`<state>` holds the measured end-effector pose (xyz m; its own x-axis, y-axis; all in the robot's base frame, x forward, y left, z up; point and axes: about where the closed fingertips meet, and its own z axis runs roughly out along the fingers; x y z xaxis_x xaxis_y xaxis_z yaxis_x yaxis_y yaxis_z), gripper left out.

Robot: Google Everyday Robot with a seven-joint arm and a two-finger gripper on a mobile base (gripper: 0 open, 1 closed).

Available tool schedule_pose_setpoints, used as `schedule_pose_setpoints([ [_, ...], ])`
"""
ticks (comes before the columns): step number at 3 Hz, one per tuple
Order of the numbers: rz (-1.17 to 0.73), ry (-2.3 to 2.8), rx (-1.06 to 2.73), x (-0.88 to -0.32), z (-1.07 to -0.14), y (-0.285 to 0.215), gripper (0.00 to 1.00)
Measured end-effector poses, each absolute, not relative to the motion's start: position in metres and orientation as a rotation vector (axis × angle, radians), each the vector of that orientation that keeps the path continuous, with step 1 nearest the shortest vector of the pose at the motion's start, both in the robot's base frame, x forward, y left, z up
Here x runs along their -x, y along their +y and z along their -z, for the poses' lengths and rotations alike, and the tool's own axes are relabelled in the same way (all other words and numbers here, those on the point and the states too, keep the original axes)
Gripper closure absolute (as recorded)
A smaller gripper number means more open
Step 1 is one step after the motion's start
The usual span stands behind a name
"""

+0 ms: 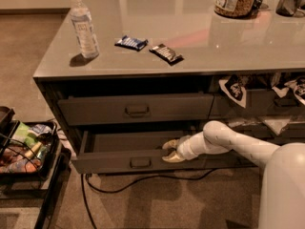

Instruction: Open middle drawer

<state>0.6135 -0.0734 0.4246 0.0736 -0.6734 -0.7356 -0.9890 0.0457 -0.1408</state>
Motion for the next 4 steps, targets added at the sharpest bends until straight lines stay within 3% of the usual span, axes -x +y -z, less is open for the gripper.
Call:
schedule_pose_setpoints([
  [4,-0.737,1.648,1.728,-0.577,-0.420,-0.063,1.00],
])
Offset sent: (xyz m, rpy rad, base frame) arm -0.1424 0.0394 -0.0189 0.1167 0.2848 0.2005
